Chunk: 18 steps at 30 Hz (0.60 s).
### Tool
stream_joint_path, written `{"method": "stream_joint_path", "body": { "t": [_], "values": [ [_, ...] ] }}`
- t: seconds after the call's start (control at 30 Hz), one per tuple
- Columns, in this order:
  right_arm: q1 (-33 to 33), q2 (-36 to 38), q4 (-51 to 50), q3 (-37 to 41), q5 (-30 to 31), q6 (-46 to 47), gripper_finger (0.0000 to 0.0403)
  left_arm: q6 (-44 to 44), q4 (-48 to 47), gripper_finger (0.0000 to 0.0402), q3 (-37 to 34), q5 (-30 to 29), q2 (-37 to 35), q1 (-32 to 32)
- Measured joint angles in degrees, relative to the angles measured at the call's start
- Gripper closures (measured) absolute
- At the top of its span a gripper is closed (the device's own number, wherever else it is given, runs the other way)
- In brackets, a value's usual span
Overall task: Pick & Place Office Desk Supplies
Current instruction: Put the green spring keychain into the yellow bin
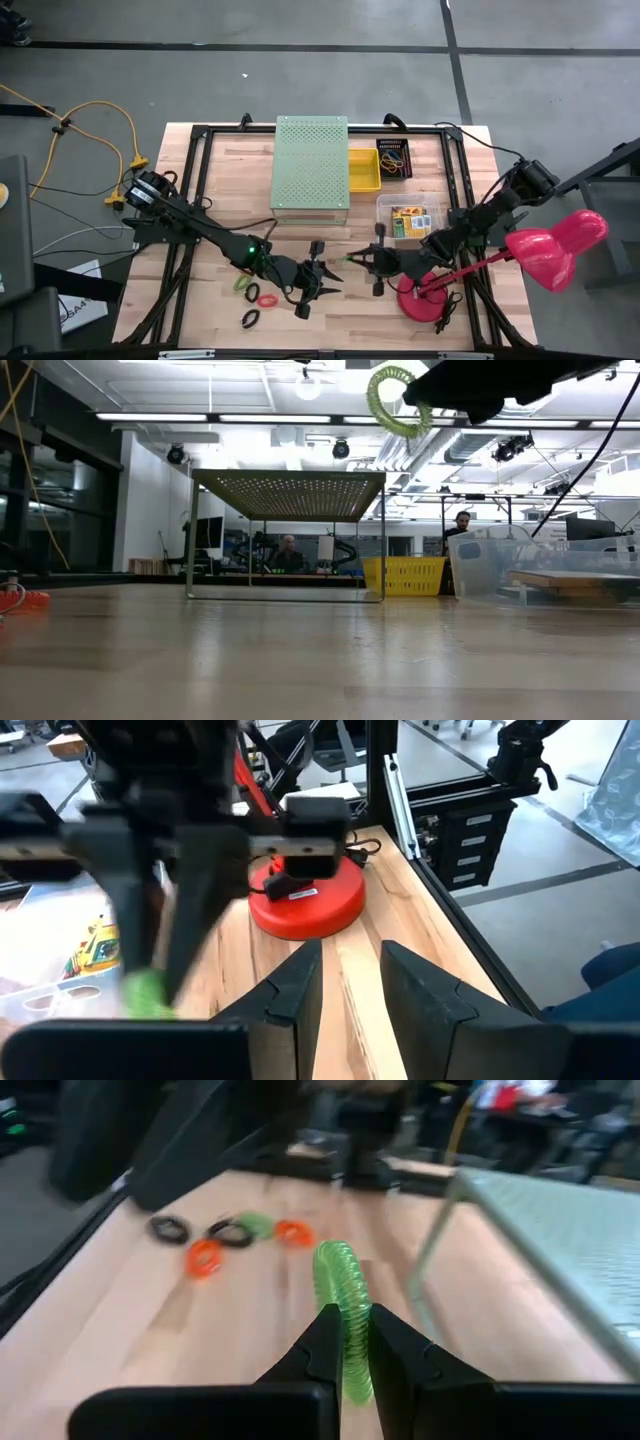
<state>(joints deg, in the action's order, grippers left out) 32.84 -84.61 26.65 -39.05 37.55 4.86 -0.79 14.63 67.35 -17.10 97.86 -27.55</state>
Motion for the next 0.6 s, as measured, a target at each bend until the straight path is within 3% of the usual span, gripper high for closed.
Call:
{"method": "stream_joint_path", "body": {
  "t": [0.23, 0.6],
  "values": [
    [-3.53, 5.99, 0.04, 0.0, 9.24, -0.57, 0.038, 1.86, 0.01, 0.03, 0.0, -0.07, 0.0, 0.02],
    [-23.11, 10.83, 0.02, -0.02, 2.43, 0.06, 0.038, 1.8, 0.03, 0.03, 0.0, -0.13, 0.0, 2.16]
  ]
}}
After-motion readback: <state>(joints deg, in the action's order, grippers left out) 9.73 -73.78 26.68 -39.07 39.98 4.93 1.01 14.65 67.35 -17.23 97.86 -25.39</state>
